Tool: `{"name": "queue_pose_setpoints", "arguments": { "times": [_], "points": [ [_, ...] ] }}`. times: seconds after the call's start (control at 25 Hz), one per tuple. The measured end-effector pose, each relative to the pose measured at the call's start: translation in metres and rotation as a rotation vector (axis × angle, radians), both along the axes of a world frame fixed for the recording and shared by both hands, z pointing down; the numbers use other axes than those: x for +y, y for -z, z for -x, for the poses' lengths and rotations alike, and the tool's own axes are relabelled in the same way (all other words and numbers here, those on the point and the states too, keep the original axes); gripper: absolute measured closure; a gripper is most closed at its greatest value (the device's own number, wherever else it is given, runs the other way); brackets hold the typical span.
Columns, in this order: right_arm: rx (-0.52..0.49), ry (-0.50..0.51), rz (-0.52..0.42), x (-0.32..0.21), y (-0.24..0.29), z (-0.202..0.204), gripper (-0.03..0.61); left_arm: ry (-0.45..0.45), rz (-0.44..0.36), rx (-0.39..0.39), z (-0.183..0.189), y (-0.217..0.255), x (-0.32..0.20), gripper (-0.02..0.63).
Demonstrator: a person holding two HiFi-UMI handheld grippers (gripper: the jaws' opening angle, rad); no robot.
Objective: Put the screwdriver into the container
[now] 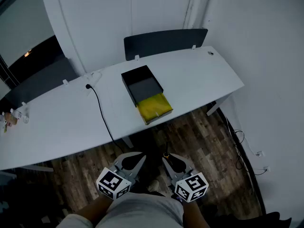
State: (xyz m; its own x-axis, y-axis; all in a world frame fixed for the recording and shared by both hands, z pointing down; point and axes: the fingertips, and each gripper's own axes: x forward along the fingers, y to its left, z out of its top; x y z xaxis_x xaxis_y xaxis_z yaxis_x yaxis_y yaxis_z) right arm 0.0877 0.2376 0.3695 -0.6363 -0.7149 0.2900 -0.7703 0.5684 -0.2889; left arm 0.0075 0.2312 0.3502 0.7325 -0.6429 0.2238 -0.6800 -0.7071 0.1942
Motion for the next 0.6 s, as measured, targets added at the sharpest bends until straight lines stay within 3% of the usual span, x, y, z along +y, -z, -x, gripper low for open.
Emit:
{"name": "queue_pose_setpoints", "arguments": {
  "times": [0.6],
  "points": [
    [-0.039, 0.031, 0.0, 0.008, 0.0035, -0.0029, 0.491, 0.017, -0.013, -0.006, -0.0073, 0.0038, 0.0038, 0.614]
  ]
}}
